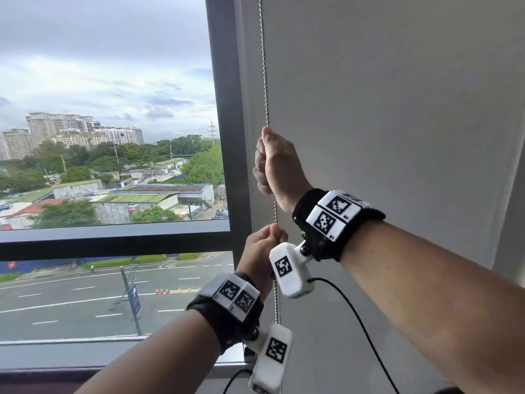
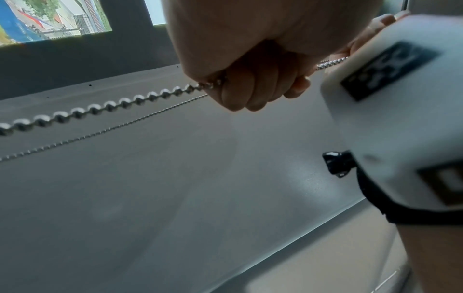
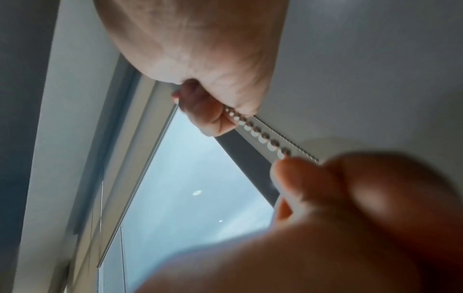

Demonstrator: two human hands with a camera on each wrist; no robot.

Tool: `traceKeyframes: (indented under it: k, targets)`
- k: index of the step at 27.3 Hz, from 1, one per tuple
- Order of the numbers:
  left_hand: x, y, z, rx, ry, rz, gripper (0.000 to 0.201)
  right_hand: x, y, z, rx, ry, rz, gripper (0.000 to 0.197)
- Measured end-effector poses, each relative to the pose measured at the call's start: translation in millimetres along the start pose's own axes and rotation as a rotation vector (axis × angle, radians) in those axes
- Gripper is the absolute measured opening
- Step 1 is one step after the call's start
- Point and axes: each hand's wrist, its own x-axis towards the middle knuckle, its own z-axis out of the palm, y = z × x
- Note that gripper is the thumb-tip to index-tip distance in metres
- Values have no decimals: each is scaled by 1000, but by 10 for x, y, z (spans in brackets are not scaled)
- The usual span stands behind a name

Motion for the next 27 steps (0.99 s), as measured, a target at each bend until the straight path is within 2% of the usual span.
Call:
traceKeyframes:
  k: [5, 8, 12, 16, 21, 23, 27]
  targets:
    - [-17, -226, -139, 26, -56, -53, 44, -204, 171, -46, 52, 20, 17, 38]
    - [-11, -174, -210, -28, -104, -70, 37, -318, 338, -130, 51, 38, -11, 37]
    - [83, 146, -170, -149, -103, 24, 40, -443, 635, -247, -17, 79, -46, 40]
    - [171, 526, -32, -126, -129, 115, 42, -590, 916, -324, -57, 113, -54, 39]
    - [276, 879, 306, -91, -196, 132, 45, -735, 1022, -376, 20, 126, 47, 40]
    - [317, 976, 384, -97, -204, 129, 44, -764, 1032, -360, 32, 123, 37, 40]
    - [369, 964, 439, -69, -152, 149, 37, -821, 1090, -359, 67, 109, 34, 43]
